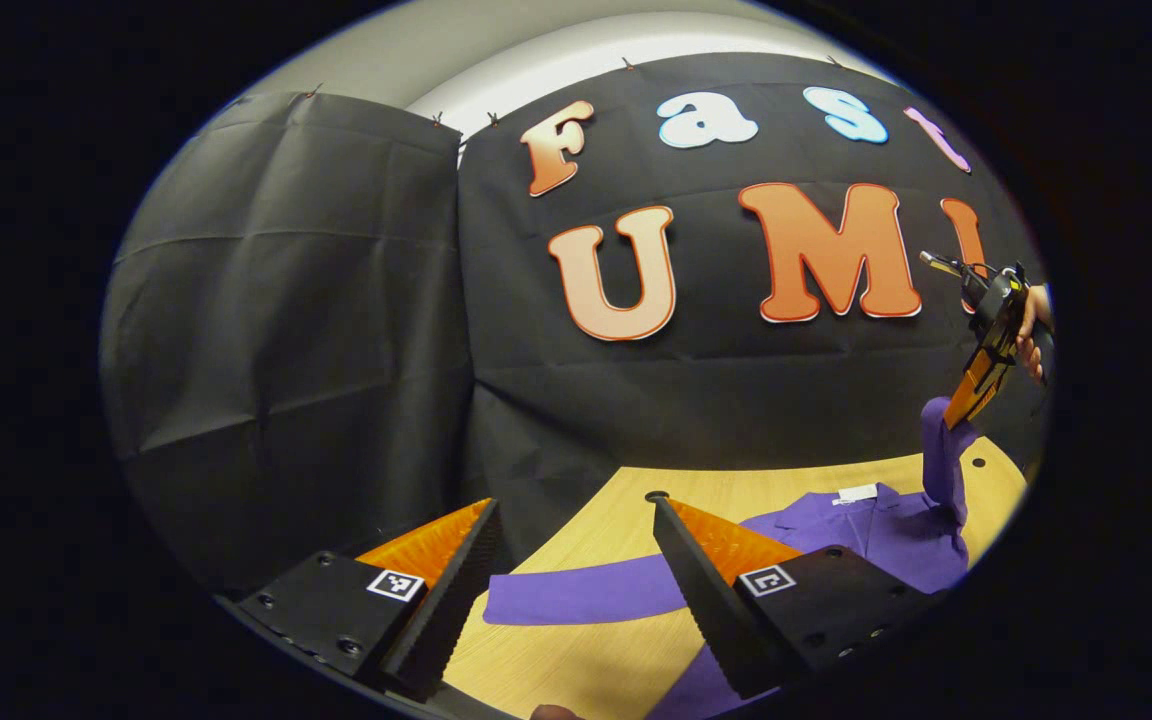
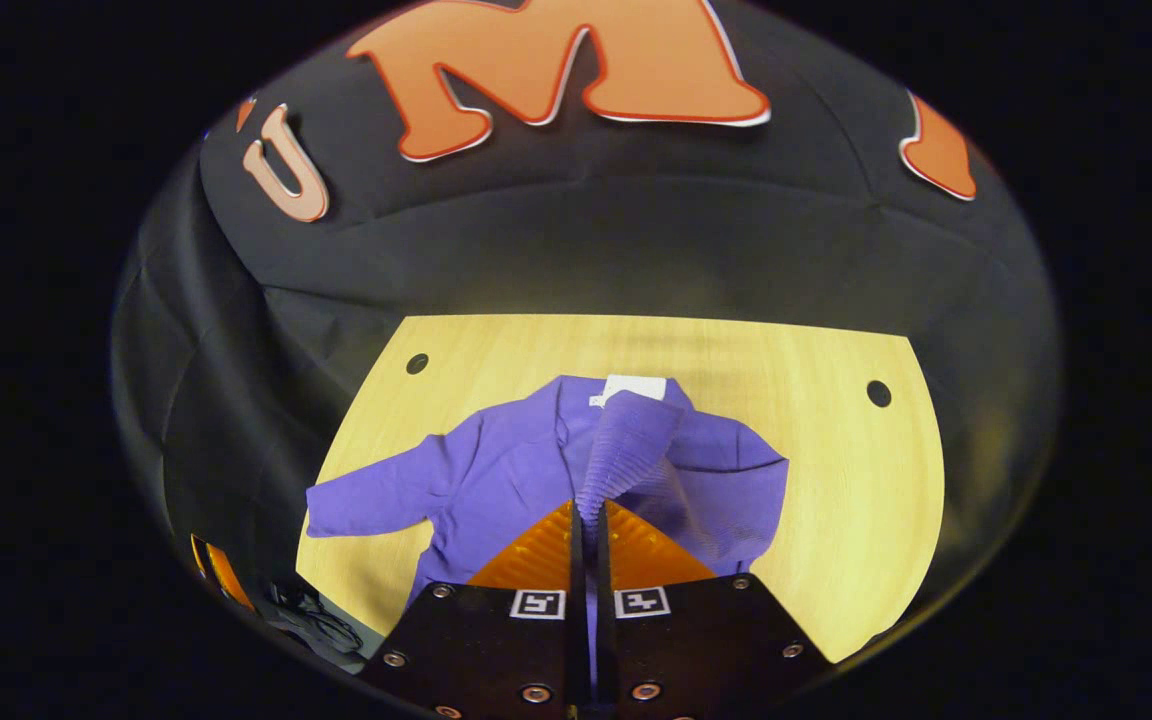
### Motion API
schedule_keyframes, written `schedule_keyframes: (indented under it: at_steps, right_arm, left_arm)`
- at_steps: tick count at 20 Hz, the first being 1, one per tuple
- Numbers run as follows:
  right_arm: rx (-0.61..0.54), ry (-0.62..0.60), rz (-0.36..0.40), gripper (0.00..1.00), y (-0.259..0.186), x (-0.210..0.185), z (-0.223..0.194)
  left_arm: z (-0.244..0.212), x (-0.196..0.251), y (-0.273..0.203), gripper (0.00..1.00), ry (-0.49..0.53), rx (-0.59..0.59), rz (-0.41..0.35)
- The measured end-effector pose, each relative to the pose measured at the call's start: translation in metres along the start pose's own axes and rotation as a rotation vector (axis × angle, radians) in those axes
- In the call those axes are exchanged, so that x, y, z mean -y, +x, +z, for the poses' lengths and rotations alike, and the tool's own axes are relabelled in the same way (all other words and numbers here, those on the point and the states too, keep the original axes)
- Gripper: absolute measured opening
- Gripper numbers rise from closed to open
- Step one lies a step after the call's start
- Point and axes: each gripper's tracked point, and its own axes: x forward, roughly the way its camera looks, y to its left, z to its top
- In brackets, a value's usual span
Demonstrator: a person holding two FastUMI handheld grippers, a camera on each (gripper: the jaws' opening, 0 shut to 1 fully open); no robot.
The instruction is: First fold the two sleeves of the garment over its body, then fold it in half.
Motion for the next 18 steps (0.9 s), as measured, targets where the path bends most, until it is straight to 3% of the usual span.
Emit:
schedule_keyframes:
  at_steps: [8,12,15,18]
  right_arm:
    - [-0.052,-0.069,0.054,0.03,0.047,-0.071,-0.016]
    - [-0.103,-0.031,0.1,0.06,0.063,-0.103,-0.036]
    - [-0.105,0.011,0.181,0.15,0.063,-0.136,-0.036]
    - [-0.079,0.019,0.206,0.24,0.058,-0.142,-0.029]
  left_arm:
    - [-0.03,-0.043,-0.004,0.98,-0.013,-0.055,0.085]
    - [-0.049,-0.063,-0.007,0.98,-0.017,-0.095,0.117]
    - [-0.057,-0.073,-0.002,0.98,-0.021,-0.118,0.133]
    - [-0.068,-0.08,0.008,0.98,-0.032,-0.14,0.138]
